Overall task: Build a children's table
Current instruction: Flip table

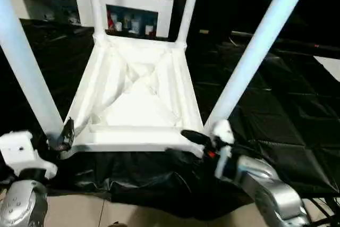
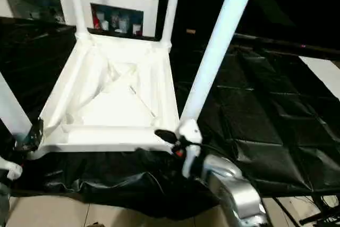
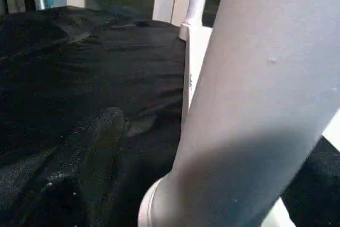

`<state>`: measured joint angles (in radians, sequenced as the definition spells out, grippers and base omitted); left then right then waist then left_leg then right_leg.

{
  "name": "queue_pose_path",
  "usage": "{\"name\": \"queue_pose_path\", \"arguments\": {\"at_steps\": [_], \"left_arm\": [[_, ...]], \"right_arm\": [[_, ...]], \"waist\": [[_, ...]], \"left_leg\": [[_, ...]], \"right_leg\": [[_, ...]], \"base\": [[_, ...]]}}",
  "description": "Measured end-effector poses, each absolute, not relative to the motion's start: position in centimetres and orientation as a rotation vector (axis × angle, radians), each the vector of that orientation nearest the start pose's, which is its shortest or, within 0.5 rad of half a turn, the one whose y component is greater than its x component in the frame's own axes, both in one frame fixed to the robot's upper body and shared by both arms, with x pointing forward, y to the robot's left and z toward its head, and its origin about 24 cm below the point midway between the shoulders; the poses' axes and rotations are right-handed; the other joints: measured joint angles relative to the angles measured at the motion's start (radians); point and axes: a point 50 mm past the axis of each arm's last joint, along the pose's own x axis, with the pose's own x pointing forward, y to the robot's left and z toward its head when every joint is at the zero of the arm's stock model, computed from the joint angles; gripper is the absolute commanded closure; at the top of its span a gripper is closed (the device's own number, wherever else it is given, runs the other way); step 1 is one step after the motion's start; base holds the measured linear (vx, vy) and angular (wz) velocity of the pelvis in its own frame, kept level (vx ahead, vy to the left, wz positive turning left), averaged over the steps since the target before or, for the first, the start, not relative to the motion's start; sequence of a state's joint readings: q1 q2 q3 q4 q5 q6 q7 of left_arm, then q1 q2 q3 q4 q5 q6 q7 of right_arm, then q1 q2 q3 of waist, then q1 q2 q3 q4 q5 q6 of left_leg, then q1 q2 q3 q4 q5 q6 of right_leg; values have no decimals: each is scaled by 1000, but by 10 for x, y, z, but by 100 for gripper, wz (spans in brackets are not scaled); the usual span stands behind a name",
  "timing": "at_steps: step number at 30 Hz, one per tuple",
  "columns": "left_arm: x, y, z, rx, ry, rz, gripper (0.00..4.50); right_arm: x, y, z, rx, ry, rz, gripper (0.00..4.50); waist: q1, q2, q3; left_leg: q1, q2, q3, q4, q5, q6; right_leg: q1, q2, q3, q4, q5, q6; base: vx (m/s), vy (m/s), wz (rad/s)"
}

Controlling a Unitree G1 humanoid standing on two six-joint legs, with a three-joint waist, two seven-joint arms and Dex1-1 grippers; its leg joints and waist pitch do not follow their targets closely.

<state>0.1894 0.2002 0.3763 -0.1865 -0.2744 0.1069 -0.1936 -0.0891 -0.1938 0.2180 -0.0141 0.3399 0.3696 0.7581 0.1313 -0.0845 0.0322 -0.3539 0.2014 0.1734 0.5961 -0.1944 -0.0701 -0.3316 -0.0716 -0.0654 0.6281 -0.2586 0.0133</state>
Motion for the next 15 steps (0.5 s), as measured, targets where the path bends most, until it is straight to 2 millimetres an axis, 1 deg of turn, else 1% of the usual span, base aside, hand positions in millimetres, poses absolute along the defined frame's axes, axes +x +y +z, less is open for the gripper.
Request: {"name": "queue_pose_path", "arguments": {"at_steps": [1,3,4,6,9,10,11,12,13,15], "left_arm": [[201,269,59,-32,16,185,10],[202,269,58,-61,16,195,10],[204,268,59,-78,8,203,27],[206,267,59,-92,0,209,47],[205,262,58,-117,-4,216,58],[205,261,57,-117,-3,215,84],[204,259,58,-117,-4,216,84],[204,257,58,-119,-7,214,97],[202,253,58,-130,-9,213,97],[201,250,56,-141,-5,209,121]], "right_arm": [[239,-92,35,205,278,1014,0],[240,-91,34,189,276,1016,0],[241,-90,33,188,277,1017,0],[242,-90,34,186,277,1019,0],[244,-90,34,182,271,1017,0],[245,-90,34,181,270,1015,0],[245,-90,34,176,267,1013,0],[245,-91,33,174,266,1009,0],[246,-92,31,167,269,1002,0],[247,-92,30,159,265,994,0]], "waist": [[2,4,1],[5,8,3],[7,10,5],[9,10,5],[10,10,5],[11,10,5],[10,6,4],[11,4,4],[11,4,4],[13,1,5]], "left_leg": [[0,0,0,0,0,0],[2,0,0,0,0,0],[1,0,0,0,0,0],[2,0,0,-2,0,0],[2,0,0,-2,0,0],[2,0,0,-2,0,0],[2,0,0,-2,0,0],[2,0,0,-2,0,0],[2,0,1,-2,0,0],[2,0,1,-3,0,0]], "right_leg": [[0,0,0,0,0,0],[0,0,1,0,0,0],[-1,0,1,0,1,0],[-1,1,1,0,1,-1],[-1,1,1,0,1,-1],[-1,1,1,0,1,-1],[-1,1,1,0,1,-1],[-2,1,1,0,1,-1],[-2,1,1,-1,1,-1],[-2,1,1,-1,0,-1]], "base": [[0,0,0],[0,0,0],[0,0,0],[0,0,0],[0,0,0],[0,0,0],[0,0,0],[0,0,0],[0,0,0],[0,0,0]]}}
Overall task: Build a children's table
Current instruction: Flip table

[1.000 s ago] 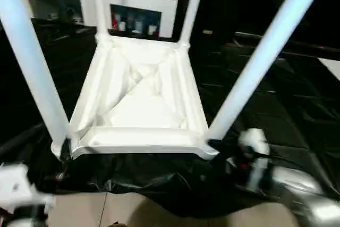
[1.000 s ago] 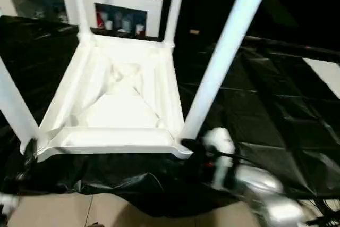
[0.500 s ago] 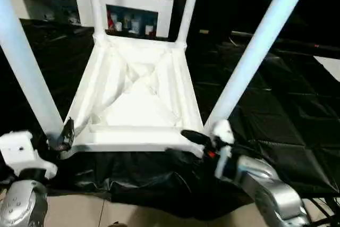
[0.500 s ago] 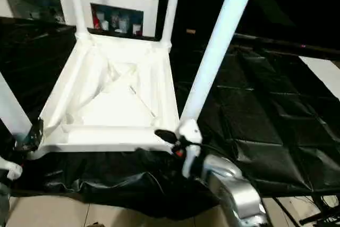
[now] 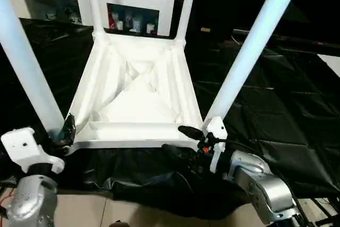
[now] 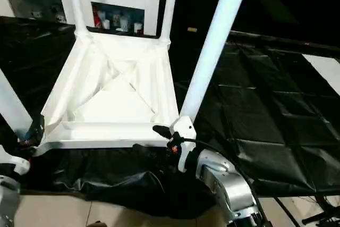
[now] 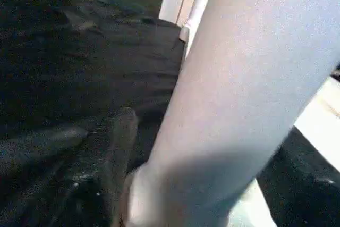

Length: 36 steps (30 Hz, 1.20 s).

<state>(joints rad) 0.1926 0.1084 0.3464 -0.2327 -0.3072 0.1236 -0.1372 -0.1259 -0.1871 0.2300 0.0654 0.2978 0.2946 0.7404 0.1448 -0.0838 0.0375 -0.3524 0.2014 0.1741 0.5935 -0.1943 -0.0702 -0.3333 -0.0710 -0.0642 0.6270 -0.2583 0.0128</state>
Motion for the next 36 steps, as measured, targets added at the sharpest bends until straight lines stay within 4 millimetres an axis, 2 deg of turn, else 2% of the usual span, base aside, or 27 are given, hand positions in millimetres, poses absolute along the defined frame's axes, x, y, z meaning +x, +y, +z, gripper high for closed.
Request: {"name": "queue_pose_path", "arguments": {"at_steps": [8,11,14,19,21,25,28,31,36], "left_arm": [[204,248,59,-165,6,198,185],[218,245,64,-223,22,200,190],[234,240,68,-288,16,209,192],[249,230,71,-367,7,193,194],[251,227,71,-374,20,185,199],[253,222,70,-380,41,182,201],[253,212,68,-427,49,187,201],[252,207,68,-464,45,191,201],[248,199,68,-484,46,188,201]], "right_arm": [[247,-92,34,179,245,1027,0],[242,-91,43,210,222,1108,0],[237,-88,52,244,205,1186,0],[234,-88,56,236,207,1221,0],[234,-89,54,229,227,1208,0],[238,-90,47,204,256,1140,0],[246,-87,32,251,307,994,0],[251,-85,25,289,334,918,0],[257,-73,31,402,311,913,0]], "waist": [[2,-4,1],[13,-3,10],[26,-4,11],[27,-5,11],[28,-4,12],[26,4,12],[24,10,11],[24,11,11],[25,9,11]], "left_leg": [[0,0,0,-1,0,0],[-3,0,0,-1,0,0],[-11,0,0,-2,3,-3],[-16,0,1,-2,9,-2],[-16,0,1,-2,9,-2],[-15,0,1,-2,9,-3],[-15,0,1,-2,10,-4],[-15,0,1,-2,10,-4],[-16,0,1,-3,10,-3]], "right_leg": [[0,0,0,0,0,0],[-3,0,0,1,0,2],[-12,0,0,3,3,-2],[-16,0,0,1,4,-2],[-15,0,0,1,4,-2],[-15,0,0,2,4,-1],[-15,-1,0,2,5,-2],[-15,-1,-1,2,5,-2],[-15,-1,-1,2,4,-2]], "base": [[0,0,0],[0,0,0],[0,0,0],[0,0,0],[0,0,0],[0,0,0],[0,0,0],[0,0,0],[0,0,0]]}}
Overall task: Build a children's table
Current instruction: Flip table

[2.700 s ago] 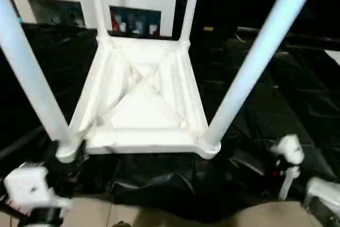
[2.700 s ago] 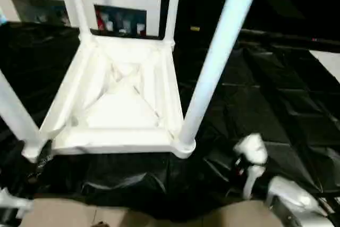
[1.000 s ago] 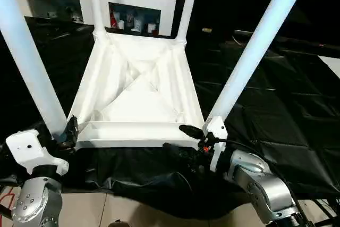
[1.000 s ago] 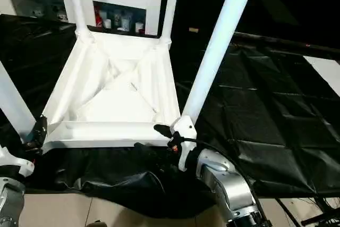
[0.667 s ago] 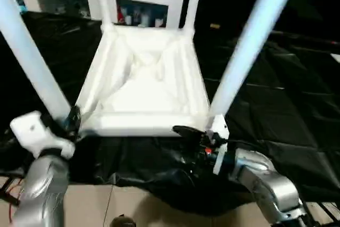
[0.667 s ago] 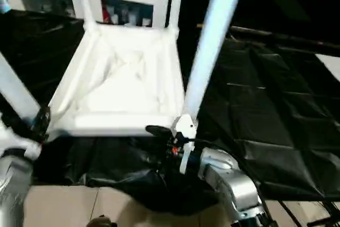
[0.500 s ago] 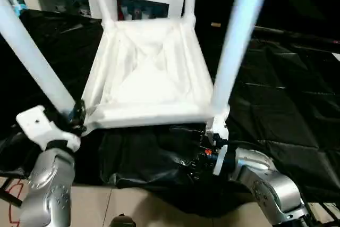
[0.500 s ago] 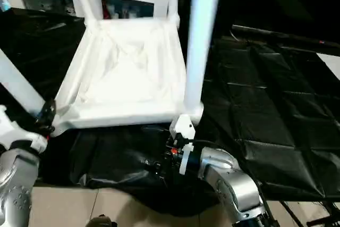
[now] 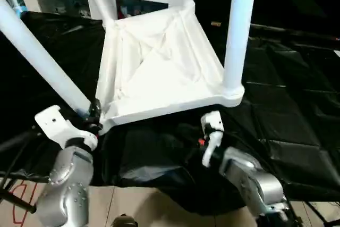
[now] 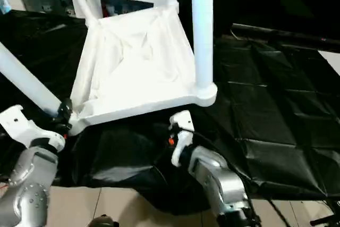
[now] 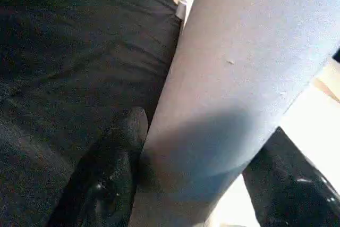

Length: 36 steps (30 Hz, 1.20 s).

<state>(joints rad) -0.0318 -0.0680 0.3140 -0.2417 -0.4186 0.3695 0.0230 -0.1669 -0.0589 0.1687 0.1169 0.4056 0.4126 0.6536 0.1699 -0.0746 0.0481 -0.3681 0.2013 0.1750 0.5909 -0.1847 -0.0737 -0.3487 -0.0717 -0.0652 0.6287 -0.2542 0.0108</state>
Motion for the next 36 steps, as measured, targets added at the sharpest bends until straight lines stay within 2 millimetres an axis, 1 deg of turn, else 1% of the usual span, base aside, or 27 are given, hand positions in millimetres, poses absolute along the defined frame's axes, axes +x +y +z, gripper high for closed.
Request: {"name": "queue_pose_path", "arguments": {"at_steps": [2,4,7,10,14,17,23,24,25,27,29,30,33,34,36], "left_arm": [[247,197,68,-480,49,184,201],[246,195,68,-476,55,176,201],[245,194,68,-475,57,172,201],[246,192,68,-475,62,164,201],[246,190,68,-475,67,155,201],[246,188,68,-474,74,144,201],[246,184,67,-476,96,125,201],[247,183,67,-476,97,122,201],[247,182,67,-476,102,116,201],[247,179,67,-475,113,96,201],[246,175,66,-474,125,72,201],[246,175,66,-474,127,69,201],[247,173,66,-475,128,58,201],[248,172,65,-474,130,43,201],[249,168,65,-472,135,6,201]], "right_arm": [[260,-66,31,461,309,913,0],[266,-63,33,517,295,889,0],[270,-59,34,577,289,869,0],[277,-60,33,634,286,806,0],[295,-68,36,706,263,675,0],[301,-71,34,791,263,607,0],[310,-73,38,886,233,554,0],[311,-73,37,893,232,550,30],[312,-74,37,902,232,544,37],[314,-75,36,911,237,531,37],[316,-77,36,928,237,520,72],[318,-77,36,932,236,517,72],[321,-78,36,935,245,503,102],[323,-79,36,930,250,502,115],[325,-78,36,930,257,502,126]], "waist": [[-1,0,0],[-1,0,0],[1,-1,0],[1,-2,0],[3,-1,0],[3,-1,0],[0,3,-1],[-1,3,-1],[-1,3,-1],[-1,3,-1],[-2,4,-1],[-2,4,-1],[-4,3,-1],[-4,3,-1],[-1,1,-1]], "left_leg": [[0,0,0,0,0,0],[0,0,0,0,0,0],[0,0,0,0,0,0],[0,0,0,0,0,0],[-1,0,0,0,1,-1],[-1,0,0,0,1,-1],[0,0,0,0,1,-1],[0,0,0,0,1,-1],[0,0,0,0,1,-1],[0,0,1,0,1,-1],[0,-1,1,0,1,-1],[0,-1,1,0,1,-1],[0,-1,1,0,1,-1],[0,-1,1,0,1,-1],[0,-1,2,0,1,-1]], "right_leg": [[0,0,0,0,0,0],[0,0,0,0,0,0],[0,0,0,0,0,0],[0,0,0,0,0,1],[0,-1,0,1,0,1],[0,-1,0,1,0,1],[0,-1,0,1,1,1],[0,-1,0,1,1,1],[0,-1,0,1,1,1],[0,-1,0,1,1,2],[-1,-1,0,1,1,2],[0,-1,0,1,1,2],[-1,-1,0,1,1,2],[0,-1,0,1,1,2],[0,-1,0,1,1,2]], "base": [[0,0,0],[0,0,0],[0,0,0],[0,0,0],[0,0,0],[0,0,0],[0,0,0],[0,0,0],[0,0,0],[0,0,0],[0,0,0],[0,0,0],[0,0,0],[0,0,0],[0,0,0]]}}
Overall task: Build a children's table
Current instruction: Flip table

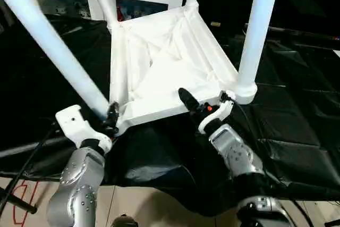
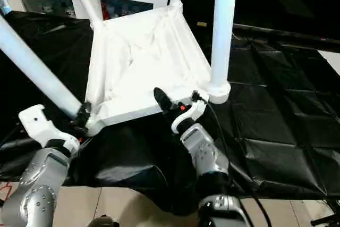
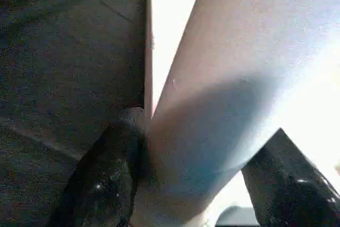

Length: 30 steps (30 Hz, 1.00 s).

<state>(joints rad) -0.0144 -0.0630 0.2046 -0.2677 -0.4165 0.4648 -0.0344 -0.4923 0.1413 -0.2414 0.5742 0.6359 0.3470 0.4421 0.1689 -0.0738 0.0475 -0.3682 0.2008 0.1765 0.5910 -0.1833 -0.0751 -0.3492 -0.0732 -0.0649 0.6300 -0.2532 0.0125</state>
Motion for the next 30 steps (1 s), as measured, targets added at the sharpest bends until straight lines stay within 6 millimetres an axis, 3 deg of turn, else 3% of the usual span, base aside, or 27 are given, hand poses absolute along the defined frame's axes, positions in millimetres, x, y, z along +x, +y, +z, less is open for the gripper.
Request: {"name": "queue_pose_path", "arguments": {"at_steps": [2,4,10,16,19,30], "left_arm": [[251,166,65,-472,135,-11,202],[252,166,65,-462,134,-25,203],[255,168,66,-401,134,-84,212],[255,168,66,-369,136,-100,215],[255,167,67,-350,137,-112,151],[241,179,61,-312,195,-283,59]], "right_arm": [[326,-78,37,932,259,504,134],[327,-79,37,929,263,506,159],[329,-83,37,969,259,486,181],[331,-84,38,988,251,478,191],[331,-85,38,992,250,472,194],[338,-89,42,982,243,449,197]], "waist": [[0,-1,0],[0,-6,0],[-2,-20,1],[-6,-24,1],[-5,-25,1],[-19,-30,2]], "left_leg": [[0,0,0,0,0,0],[0,0,1,0,0,0],[0,0,2,0,1,1],[0,0,2,0,1,1],[0,0,2,0,1,1],[-1,0,3,-1,3,-3]], "right_leg": [[0,0,0,0,0,0],[0,0,0,0,0,0],[0,-1,0,0,0,0],[0,-1,0,0,0,1],[0,-1,0,0,0,1],[-2,-1,0,1,0,0]], "base": [[0,0,0],[0,0,0],[0,0,0],[0,0,0],[0,0,0],[0,0,0]]}}
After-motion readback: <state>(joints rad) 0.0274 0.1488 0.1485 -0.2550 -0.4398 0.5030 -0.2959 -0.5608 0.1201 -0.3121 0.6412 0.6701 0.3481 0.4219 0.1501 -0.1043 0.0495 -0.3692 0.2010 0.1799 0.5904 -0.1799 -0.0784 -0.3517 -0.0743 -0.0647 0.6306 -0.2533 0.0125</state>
